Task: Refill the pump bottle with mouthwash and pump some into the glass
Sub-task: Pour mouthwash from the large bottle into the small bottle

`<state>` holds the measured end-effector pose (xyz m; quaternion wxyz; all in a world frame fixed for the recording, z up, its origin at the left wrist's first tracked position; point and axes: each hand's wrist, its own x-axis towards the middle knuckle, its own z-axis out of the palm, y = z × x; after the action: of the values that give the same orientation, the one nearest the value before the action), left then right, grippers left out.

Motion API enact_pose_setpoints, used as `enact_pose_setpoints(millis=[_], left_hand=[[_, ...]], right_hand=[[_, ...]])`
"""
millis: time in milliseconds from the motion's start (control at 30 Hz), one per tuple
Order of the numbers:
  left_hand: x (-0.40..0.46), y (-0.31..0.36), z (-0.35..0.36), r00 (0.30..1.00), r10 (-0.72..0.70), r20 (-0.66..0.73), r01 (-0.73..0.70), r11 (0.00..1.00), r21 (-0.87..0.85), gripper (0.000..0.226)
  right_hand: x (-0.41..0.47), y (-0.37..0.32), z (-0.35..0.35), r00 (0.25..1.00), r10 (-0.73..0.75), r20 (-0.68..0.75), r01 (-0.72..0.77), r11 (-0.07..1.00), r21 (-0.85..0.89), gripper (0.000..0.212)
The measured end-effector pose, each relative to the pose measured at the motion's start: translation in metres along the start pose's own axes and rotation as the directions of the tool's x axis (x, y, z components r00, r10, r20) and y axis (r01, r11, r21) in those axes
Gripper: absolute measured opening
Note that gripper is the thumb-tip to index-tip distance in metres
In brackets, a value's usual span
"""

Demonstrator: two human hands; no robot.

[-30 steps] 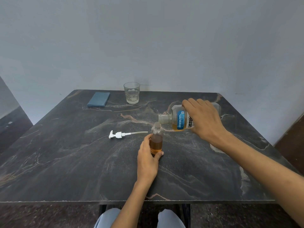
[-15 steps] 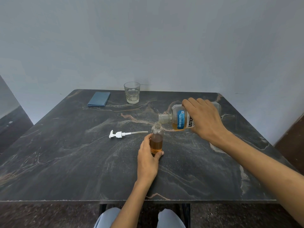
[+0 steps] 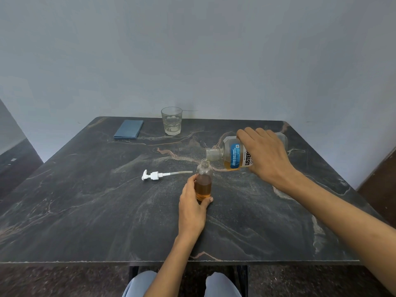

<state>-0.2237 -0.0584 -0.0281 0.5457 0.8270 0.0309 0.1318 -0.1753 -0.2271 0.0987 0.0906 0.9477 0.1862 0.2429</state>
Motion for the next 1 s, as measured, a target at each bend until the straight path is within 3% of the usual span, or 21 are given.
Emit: enact_pose_setpoints(millis=[1000], left_hand=[[-0.0003, -0.0001, 0.0002, 1.000, 0.001, -0.002, -0.001, 1.000, -0.007, 0.067]], right_hand=[[0.0000, 0.0012, 0.0013, 1.000, -0.005, -0.017, 0.004, 1.000, -0.014, 0.064]])
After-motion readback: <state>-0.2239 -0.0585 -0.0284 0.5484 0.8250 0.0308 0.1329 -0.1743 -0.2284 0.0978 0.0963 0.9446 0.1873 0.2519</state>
